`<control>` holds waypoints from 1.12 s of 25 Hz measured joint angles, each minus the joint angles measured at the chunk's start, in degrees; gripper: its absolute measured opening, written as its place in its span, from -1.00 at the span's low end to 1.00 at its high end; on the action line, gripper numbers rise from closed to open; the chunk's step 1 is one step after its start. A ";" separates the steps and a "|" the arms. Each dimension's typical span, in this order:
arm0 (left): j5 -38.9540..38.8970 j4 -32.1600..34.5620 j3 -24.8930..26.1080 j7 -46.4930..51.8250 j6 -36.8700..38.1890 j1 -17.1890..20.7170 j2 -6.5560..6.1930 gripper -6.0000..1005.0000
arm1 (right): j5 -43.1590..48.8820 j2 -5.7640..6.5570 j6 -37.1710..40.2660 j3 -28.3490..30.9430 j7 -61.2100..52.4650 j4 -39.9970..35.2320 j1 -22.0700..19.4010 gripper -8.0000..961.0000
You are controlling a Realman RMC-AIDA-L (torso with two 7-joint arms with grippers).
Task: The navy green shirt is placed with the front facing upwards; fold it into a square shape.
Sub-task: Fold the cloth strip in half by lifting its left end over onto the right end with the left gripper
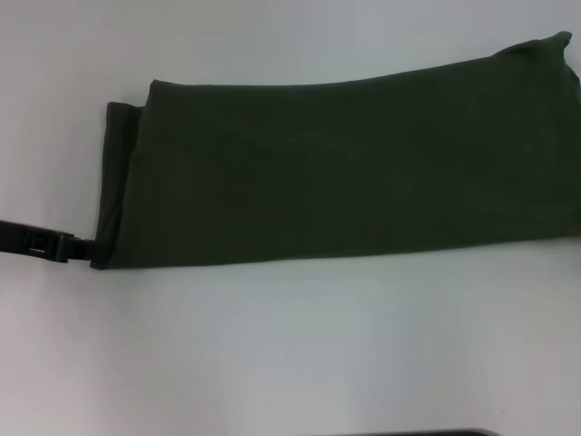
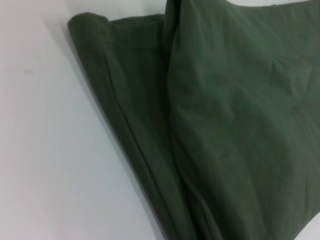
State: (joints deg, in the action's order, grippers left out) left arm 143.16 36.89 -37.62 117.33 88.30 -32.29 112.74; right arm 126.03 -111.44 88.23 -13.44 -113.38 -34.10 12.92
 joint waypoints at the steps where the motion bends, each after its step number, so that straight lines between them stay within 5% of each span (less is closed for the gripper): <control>1: 0.01 0.00 0.00 -0.01 -0.01 0.00 0.00 -0.92 | 0.00 0.00 -0.03 0.00 0.00 0.00 0.00 -0.96; 8: 0.27 0.48 0.61 -1.62 4.28 0.56 -1.22 -0.91 | 0.14 -0.19 -0.04 0.00 0.51 0.00 -0.27 -0.96; 28: 2.08 1.34 0.39 -0.34 4.79 0.40 -1.06 -0.88 | 0.27 -0.40 0.02 -0.01 1.00 0.00 -0.19 -0.96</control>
State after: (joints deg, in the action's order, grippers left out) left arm 145.24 38.24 -37.23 116.98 93.09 -31.89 111.68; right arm 126.30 -111.84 88.25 -13.45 -112.38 -34.10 12.73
